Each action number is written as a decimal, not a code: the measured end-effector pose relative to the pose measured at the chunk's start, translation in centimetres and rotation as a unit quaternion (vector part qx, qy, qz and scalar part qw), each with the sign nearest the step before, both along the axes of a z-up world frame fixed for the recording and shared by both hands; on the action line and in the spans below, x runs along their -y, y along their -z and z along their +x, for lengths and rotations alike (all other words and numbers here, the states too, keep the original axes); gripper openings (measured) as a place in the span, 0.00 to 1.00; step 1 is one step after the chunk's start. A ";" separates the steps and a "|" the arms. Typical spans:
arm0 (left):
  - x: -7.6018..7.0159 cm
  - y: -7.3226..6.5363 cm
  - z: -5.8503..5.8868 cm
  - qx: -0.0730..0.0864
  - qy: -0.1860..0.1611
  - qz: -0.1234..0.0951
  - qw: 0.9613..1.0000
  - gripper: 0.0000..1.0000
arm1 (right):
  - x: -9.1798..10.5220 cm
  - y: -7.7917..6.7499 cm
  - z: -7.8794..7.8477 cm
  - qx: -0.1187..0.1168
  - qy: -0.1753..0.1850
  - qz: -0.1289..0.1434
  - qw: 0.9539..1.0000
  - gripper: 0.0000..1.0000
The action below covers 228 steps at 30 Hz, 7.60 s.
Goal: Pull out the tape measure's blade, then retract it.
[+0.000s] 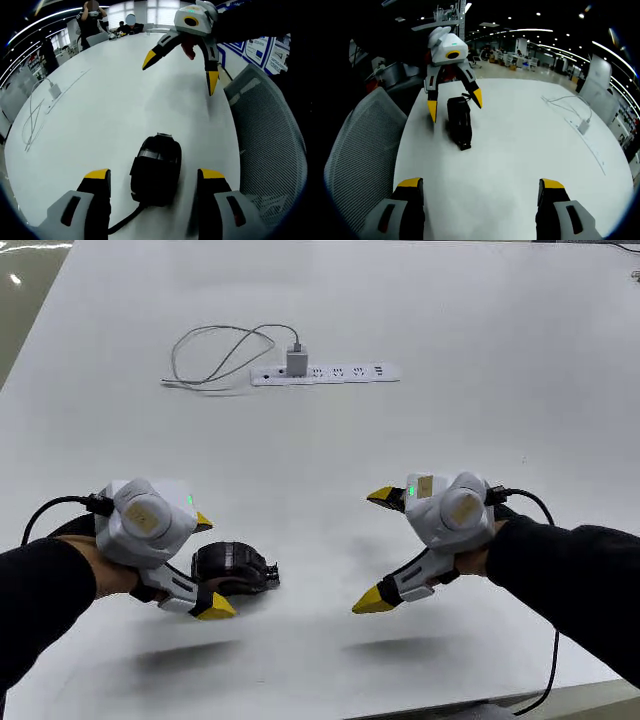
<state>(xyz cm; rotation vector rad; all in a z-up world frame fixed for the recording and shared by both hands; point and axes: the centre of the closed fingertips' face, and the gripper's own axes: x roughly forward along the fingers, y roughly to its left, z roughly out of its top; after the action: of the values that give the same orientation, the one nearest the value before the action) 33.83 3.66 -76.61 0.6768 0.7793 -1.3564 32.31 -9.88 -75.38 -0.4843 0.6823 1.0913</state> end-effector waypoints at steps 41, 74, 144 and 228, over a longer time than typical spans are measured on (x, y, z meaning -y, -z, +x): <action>-0.1 0.9 0.3 0.017 0.040 0.065 0.997 0.36 | -9.9 4.9 -0.6 -0.054 -0.132 -0.073 0.987 0.25; 0.6 0.5 0.1 0.047 0.081 0.039 0.995 0.32 | -8.9 5.2 -0.1 -0.039 -0.114 -0.055 0.991 0.09; 0.3 0.9 0.0 0.032 0.074 0.038 0.996 0.31 | -4.2 5.2 -0.6 -0.057 -0.104 -0.071 0.990 0.10; 0.4 1.0 0.0 0.035 0.069 0.040 0.996 0.31 | 0.4 5.3 -1.1 -0.062 -0.095 -0.088 0.990 0.09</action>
<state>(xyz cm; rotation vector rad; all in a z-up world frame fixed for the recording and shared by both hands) 33.83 3.25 -77.57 0.8499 0.7447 -1.4237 31.23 -10.26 -80.72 -0.6476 0.8607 1.2542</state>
